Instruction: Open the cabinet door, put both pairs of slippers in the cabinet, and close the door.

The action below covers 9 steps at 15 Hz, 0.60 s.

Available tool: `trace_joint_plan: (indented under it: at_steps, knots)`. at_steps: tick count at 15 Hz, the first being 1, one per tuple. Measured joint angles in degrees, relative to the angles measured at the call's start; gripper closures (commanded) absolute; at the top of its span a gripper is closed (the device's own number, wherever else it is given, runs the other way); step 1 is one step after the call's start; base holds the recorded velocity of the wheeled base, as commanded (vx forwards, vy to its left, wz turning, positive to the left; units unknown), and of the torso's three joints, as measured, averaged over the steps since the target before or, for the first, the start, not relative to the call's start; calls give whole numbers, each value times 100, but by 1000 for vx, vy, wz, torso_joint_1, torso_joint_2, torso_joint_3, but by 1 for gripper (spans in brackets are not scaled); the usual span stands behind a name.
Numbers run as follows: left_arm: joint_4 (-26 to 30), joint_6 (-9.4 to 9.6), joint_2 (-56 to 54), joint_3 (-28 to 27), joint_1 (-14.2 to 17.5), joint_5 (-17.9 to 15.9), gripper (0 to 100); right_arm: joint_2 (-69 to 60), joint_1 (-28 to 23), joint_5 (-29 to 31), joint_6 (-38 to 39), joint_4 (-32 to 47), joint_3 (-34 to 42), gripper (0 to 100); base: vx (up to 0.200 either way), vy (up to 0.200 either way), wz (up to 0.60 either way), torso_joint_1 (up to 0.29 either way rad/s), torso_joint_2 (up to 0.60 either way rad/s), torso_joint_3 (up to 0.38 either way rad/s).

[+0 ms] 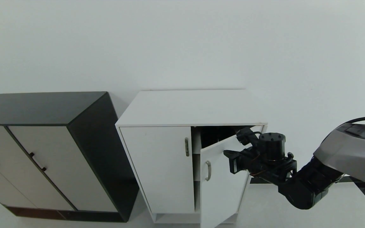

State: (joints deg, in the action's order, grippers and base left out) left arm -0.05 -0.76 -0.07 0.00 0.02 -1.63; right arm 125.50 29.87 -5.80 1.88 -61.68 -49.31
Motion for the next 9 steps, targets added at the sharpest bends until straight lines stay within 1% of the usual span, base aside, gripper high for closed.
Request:
trace_joint_plan:
  at_steps: [2,3,5,7,9]
  knots:
    - [0,0,0,0,0,-2,100,79,34,26,12,-33,-33,100,0,0,0,0,0,0]
    - [0,0,0,0,0,-2,100,11,63,22,12,-85,172,100,0,0,0,0,0,0]
    - [-2,7,0,0,0,-2,100,-295,216,1,-2,-279,808,100,0,0,0,0,0,0]
    - [-2,21,0,0,0,-2,100,-675,494,-18,-18,-683,1556,100,0,0,0,0,0,0]
    - [-2,24,0,0,2,-4,100,-929,834,-18,-32,-1057,2078,100,200,0,0,-5,-2,0]
